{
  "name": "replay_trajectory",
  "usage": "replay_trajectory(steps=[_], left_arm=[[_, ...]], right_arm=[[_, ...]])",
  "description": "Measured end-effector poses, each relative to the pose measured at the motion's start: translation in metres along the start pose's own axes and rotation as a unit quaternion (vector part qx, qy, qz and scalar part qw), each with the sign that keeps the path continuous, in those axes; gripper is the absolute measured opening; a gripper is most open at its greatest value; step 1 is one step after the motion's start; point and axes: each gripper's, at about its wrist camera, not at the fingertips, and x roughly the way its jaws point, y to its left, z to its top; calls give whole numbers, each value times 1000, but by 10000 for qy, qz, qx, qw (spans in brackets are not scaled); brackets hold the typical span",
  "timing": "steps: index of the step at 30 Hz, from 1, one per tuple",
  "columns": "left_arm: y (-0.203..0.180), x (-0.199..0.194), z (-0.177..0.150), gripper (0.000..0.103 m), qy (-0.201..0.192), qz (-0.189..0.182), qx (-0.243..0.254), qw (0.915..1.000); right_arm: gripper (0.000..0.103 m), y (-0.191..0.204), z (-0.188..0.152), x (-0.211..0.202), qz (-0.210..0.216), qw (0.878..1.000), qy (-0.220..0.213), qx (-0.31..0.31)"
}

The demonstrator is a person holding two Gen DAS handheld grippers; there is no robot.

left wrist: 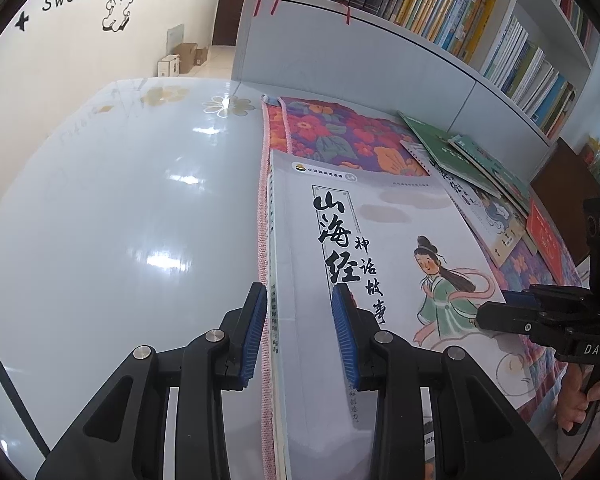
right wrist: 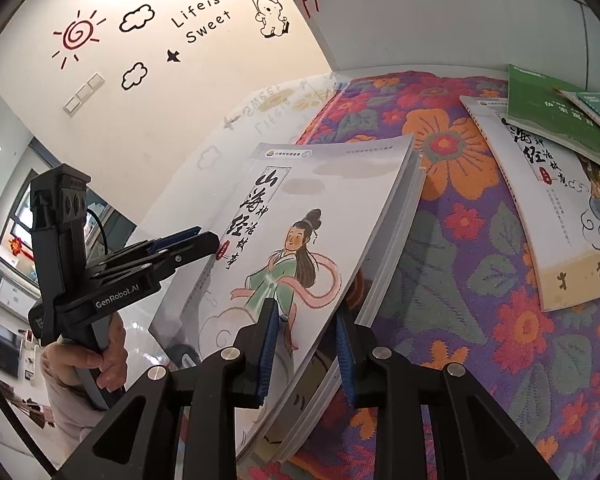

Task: Organize books
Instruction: 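Carry the book to the table edge and lay it on the stack, then open the left tool to release the book onto the stack, then move the open left tool back over the book pile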

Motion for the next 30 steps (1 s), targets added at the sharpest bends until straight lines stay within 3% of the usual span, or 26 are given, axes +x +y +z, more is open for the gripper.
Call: replay_trajectory(steps=[5,7,11,14,19,23,25,28,30], left_arm=[[0,-1,-2,31,-41,101,-20,9999],[2,-3,-3,31,-64,110,-58,9999],[7,-7,-3,31,-159,144,-205,9996],[16,-13,-3,31,-310,181,-409,9985],[38,-17,-4,31,-447,237,-877,9949],[51,-18,-4,31,-510,543,-1003,9922],[55,-19,-3,33,-399,458,-1087,9922],[40,-35,-3,33,-485,687,-925,9922],[27,-47,-1,36,-610,469,-907,9929]], right_arm=[[26,-2,3,-1,-6,9999,90,105],[31,-4,5,-3,-75,9997,177,168],[55,-6,7,-21,-387,9989,-135,239],[55,-10,10,-29,-528,9982,-198,199],[55,-32,15,-40,-84,9969,-259,733],[55,-39,16,-49,-11,9960,-331,826],[55,-40,17,-51,210,9950,-305,924],[55,-40,15,-60,444,9938,-291,978],[55,-44,15,-72,366,9947,-362,890]])
